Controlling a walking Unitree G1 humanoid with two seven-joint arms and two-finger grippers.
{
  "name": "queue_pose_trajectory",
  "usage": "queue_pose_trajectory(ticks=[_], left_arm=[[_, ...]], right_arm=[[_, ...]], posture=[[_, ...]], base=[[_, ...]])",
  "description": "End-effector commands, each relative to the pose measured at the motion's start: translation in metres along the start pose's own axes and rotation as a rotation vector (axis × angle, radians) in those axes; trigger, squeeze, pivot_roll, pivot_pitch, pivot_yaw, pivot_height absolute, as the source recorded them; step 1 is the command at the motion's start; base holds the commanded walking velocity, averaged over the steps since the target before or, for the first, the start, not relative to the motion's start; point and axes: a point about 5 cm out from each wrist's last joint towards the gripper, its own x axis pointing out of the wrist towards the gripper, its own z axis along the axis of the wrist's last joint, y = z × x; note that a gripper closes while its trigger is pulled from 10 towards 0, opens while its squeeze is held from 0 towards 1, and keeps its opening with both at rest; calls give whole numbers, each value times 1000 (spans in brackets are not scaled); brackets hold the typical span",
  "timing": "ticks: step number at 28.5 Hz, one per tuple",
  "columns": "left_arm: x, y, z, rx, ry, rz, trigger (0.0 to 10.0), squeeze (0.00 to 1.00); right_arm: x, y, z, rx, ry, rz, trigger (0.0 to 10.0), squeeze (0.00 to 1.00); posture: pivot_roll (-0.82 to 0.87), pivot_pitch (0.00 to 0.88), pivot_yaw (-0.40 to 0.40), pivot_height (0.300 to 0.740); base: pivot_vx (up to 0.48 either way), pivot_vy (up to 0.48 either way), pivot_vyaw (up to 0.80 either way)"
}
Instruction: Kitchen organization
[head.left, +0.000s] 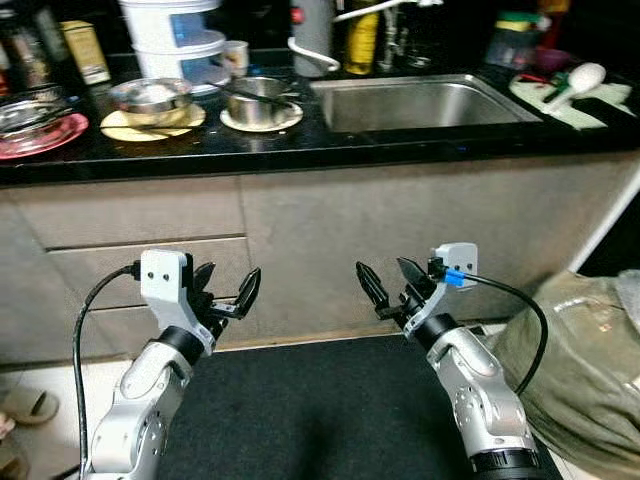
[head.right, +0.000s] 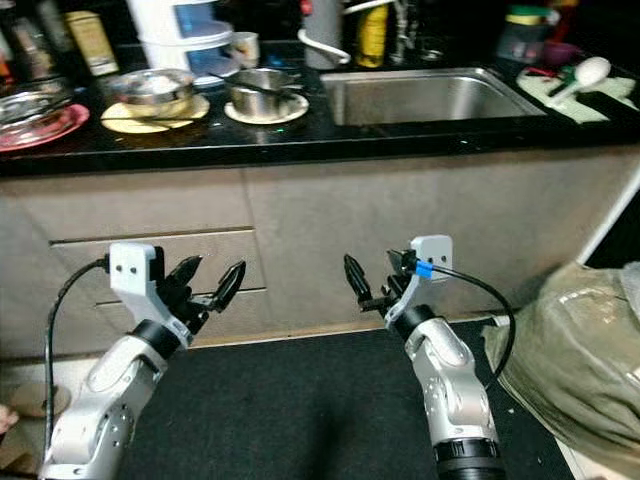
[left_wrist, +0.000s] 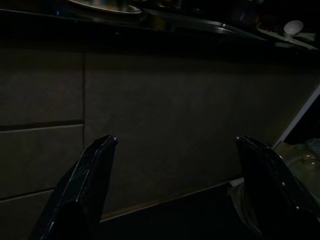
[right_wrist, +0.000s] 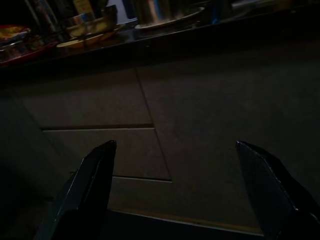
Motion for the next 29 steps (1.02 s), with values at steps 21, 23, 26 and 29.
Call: queue_pose_trajectory(ticks=[21,23,26,29], left_arm=[[3,-1,-5,-5,23,-2,10000,0],[3,-1,-6,-10,31,-10,10000,0],[2,-1,-8,-11,55,-13,10000,0],[3,1,-8,-15,51,3,10000,0]], right_arm=[[3,-1,1,7,-4,-30,10000,0],[3,-2,0,14,-5,-39,10000,0],[4,-2,-1,18,3,-47,10000,0],[3,-3,-3,17,20,-62,10000,0]], posture=[[-75,0,-62,740],[-75,0,-63,740],[-75,0,-62,740],[-75,0,-63,740]], base=[[0,0,737],[0,0,0],[0,-314,0],[0,-311,0]])
